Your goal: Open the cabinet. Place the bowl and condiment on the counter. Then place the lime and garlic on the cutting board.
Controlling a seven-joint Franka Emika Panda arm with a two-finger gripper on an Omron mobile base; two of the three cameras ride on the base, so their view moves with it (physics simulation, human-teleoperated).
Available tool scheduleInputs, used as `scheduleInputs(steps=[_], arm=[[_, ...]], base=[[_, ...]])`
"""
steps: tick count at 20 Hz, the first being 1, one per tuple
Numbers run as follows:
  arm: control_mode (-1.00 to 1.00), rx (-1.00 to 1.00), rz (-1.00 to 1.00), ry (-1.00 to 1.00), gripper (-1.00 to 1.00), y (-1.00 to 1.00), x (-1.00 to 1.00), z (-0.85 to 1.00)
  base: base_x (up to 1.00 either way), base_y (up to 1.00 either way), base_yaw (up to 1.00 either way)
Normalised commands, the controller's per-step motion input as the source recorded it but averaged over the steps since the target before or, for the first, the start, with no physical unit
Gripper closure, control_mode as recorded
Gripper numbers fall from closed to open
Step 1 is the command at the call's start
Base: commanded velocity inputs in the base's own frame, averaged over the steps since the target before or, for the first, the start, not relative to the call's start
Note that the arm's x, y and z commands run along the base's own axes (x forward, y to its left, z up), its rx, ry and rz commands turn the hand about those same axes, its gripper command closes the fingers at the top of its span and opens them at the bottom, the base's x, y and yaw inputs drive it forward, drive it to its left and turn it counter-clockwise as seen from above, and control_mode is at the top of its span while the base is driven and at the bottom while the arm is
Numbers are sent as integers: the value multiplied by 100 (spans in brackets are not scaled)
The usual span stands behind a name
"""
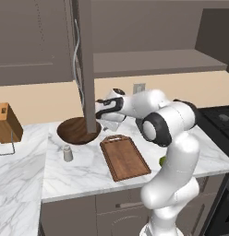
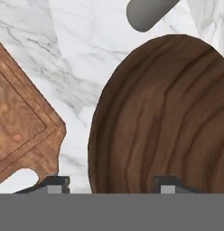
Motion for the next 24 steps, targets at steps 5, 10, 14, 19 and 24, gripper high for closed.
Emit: scheduleInputs(steps=[5,10,14,19,24], arm=[[-100,0,0,1,-100,-63,-92,27],[-100,0,0,0,-100,-84,-100,15],[-100,0,0,0,-100,-79,-100,48],[-100,-3,1,0,-100,-70,-100,46],[-100,-14,6,0,-100,-73,-100,9]], base=[[0,0,0],[0,0,0],[0,0,0],[0,0,0],[0,0,0]])
